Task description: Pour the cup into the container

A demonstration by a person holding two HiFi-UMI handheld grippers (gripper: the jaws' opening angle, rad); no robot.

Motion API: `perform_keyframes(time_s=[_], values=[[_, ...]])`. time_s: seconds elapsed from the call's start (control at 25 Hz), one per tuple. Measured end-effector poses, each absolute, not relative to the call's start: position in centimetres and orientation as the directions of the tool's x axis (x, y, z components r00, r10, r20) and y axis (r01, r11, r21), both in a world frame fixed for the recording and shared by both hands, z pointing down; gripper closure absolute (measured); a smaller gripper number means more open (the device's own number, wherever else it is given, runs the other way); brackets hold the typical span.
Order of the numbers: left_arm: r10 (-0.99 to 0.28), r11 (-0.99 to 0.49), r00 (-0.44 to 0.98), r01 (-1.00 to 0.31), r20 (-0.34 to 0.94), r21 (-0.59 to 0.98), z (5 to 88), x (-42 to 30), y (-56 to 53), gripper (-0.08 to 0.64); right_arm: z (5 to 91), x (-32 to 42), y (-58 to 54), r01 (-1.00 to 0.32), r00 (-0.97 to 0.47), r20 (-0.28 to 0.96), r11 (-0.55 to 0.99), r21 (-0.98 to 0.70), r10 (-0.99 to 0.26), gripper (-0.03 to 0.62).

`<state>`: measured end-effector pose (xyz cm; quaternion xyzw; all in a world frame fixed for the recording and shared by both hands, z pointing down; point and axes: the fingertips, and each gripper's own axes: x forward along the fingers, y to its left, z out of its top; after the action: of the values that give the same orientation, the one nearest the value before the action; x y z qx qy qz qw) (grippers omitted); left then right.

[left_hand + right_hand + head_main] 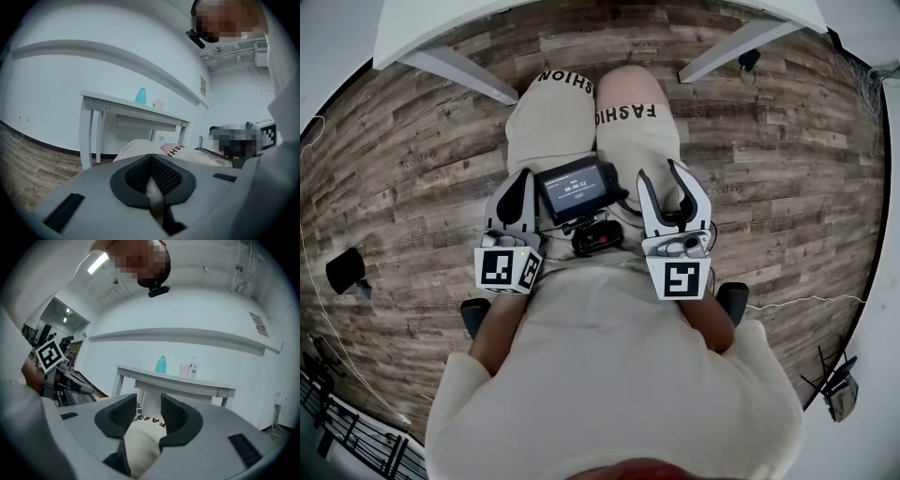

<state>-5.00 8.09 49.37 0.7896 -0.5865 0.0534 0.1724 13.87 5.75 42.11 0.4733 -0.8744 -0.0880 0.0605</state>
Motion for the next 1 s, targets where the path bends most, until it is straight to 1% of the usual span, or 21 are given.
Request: perform_keyframes(time_s=[0.56, 0.8, 1.0], values=[[-0.893, -0.291, 0.342, -0.935, 0.293, 0.203, 49.6, -5.4, 11.8, 0.551, 42.5, 13.4, 10.0, -0.837, -0.509, 0.041, 0.505, 0.21, -0.86, 0.426], [-0.893, -0.301, 0.345, -0.935, 0.288, 0.188, 49.4, -7.4, 15.3, 0.55, 42.2, 11.5, 13.8, -0.845, -0.495, 0.037, 0.49, 0.215, -0.868, 0.426], [-0.889, -0.293, 0.335, -0.94, 0.311, 0.175, 50.1, -6.4, 15.4, 0.551, 42.1, 12.4, 13.9, -0.848, -0.494, 0.027, 0.488, 0.204, -0.869, 0.426]])
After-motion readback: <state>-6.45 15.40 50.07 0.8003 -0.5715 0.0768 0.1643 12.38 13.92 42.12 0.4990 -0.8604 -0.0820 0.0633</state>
